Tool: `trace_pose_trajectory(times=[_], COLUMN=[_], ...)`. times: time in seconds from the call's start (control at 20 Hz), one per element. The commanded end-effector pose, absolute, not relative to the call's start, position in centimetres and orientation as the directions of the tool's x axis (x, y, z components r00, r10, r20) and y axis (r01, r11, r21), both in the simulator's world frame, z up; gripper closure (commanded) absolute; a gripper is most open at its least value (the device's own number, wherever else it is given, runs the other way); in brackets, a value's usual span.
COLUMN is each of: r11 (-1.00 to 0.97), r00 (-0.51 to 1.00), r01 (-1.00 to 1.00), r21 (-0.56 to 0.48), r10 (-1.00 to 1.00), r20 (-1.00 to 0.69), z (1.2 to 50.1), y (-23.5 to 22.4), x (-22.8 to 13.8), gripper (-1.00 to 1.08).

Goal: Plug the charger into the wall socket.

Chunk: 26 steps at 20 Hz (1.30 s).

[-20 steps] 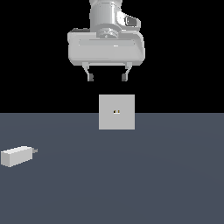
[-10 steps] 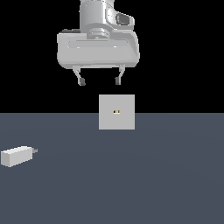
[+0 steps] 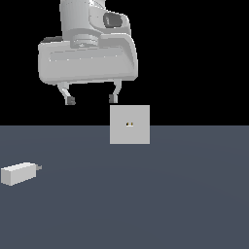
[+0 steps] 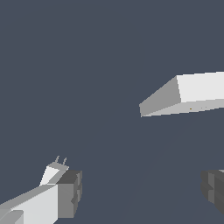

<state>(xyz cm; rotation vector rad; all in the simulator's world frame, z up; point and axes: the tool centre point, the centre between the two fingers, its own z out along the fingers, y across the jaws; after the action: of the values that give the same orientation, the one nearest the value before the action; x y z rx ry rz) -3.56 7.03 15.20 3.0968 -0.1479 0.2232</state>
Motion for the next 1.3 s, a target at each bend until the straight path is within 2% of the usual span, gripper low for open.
trace_pose_trajectory(times=[0.0,1.25], r11=[-0.992,-0.942], r00=[0.98,0.904], r01=[-0.124,-0.335], r21=[0.024,0.006], r10=[-0.119,-0.32], r20=[0.16,0.284], z=[14.5,8.1], y=[8.0,16.8], x=[-4.2,-7.2], gripper=[-0.92,-0.92])
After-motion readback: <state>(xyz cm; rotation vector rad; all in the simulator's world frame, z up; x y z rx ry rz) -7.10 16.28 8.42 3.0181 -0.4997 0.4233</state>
